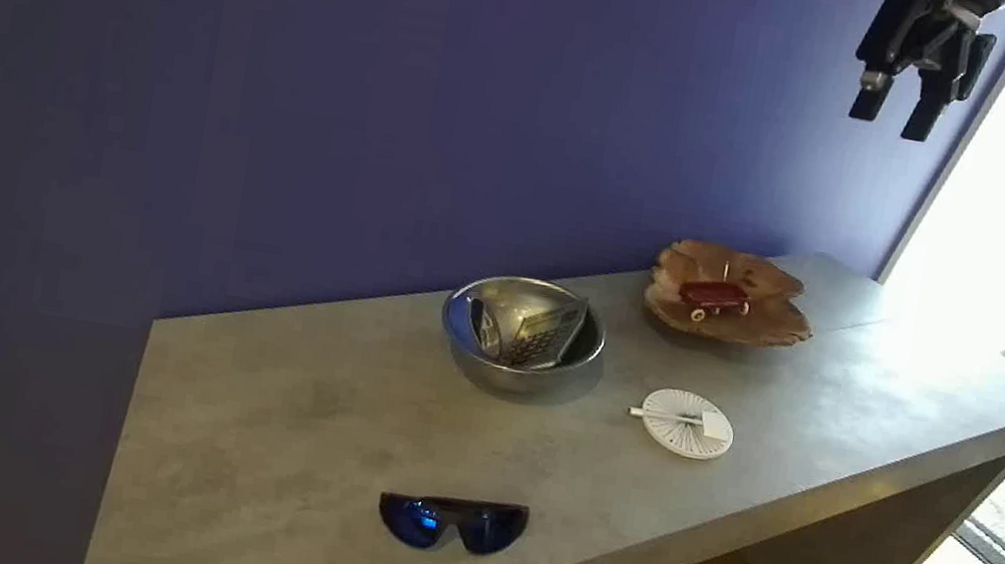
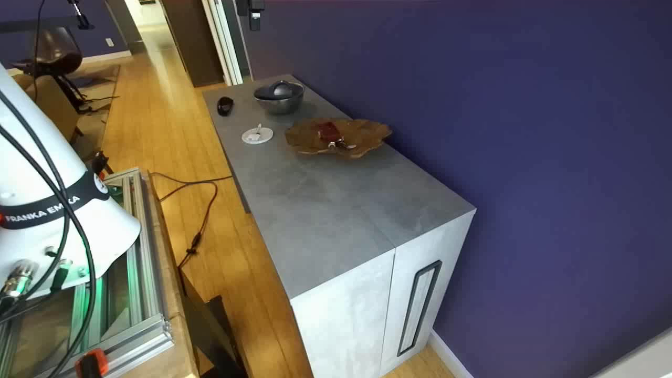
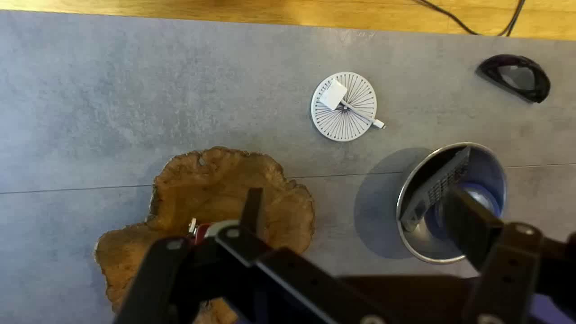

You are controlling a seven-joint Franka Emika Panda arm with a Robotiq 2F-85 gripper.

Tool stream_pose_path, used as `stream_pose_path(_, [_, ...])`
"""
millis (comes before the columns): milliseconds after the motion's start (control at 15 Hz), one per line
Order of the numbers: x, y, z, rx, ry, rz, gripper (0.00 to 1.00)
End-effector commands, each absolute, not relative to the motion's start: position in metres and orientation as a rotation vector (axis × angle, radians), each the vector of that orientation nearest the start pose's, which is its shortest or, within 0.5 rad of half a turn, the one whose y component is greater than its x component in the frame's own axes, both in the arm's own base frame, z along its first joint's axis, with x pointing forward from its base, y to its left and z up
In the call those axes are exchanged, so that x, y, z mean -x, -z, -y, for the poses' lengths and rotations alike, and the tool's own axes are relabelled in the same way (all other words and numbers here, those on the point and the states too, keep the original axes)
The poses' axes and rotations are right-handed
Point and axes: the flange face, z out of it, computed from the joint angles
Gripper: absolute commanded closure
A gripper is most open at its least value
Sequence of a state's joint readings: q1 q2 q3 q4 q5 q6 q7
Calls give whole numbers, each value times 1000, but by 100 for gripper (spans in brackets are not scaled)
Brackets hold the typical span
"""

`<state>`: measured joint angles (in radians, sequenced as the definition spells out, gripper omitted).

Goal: Move the brown bowl to the front right corner

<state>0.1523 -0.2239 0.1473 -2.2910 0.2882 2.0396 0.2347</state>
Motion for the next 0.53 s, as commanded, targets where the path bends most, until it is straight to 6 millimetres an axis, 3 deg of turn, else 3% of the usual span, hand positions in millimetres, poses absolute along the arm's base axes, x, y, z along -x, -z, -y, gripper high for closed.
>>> stream_pose_path(0, [-447,-440,-157,2930,-126,-108,0])
stream_pose_path(200, [-452,-436,-150,2910,-138,-149,0])
stream_pose_path(467, [-462,-399,-88,2774,-150,-404,0])
